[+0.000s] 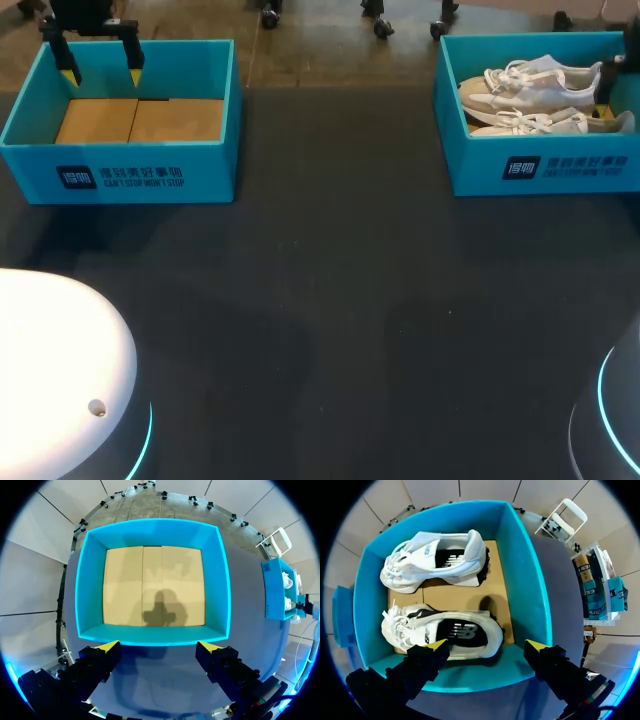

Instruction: Take the shoe out of the shoebox, open the shoe tongue, remove and reinsert the insole, then place the shoe into the shoebox

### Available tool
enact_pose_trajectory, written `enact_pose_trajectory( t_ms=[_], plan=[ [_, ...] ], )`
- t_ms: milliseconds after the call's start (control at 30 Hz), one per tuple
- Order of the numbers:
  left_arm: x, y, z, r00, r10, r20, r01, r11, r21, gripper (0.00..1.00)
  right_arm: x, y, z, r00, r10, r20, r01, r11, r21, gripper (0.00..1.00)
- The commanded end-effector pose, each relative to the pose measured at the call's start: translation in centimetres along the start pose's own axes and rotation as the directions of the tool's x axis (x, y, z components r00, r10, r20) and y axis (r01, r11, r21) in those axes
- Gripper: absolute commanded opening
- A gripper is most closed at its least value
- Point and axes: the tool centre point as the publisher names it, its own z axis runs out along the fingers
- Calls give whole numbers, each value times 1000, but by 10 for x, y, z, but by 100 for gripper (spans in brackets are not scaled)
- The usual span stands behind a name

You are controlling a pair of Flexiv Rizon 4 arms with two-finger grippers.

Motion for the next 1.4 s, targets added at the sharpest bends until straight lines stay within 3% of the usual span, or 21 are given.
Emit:
enact_pose_trajectory(
  t_ms=[33,733,800,833,900,1000,1033,1400],
  plan=[
    [0,0,0,1000,0,0,0,1000,0,100,-1,0,15,1000,-1,-2,1,1000,2,100],
    [0,0,0,1000,0,0,0,1000,0,100,-8,7,72,999,-28,45,26,999,47,100],
    [0,0,0,1000,0,0,0,1000,0,100,-7,8,75,999,-23,49,20,999,50,67],
    [0,0,0,1000,0,0,0,1000,0,100,-7,8,75,998,-18,54,16,999,51,46],
    [0,0,0,1000,0,0,0,1000,0,100,-7,8,75,999,-12,53,9,999,52,36],
    [0,0,0,1000,0,0,0,1000,0,100,-8,7,77,999,0,50,-3,999,54,5],
    [0,0,0,1000,0,0,0,1000,0,100,-8,7,77,999,2,50,-4,999,55,0],
    [0,0,0,1000,0,0,0,1000,0,100,-10,4,80,998,18,64,-23,998,66,0]
  ],
)
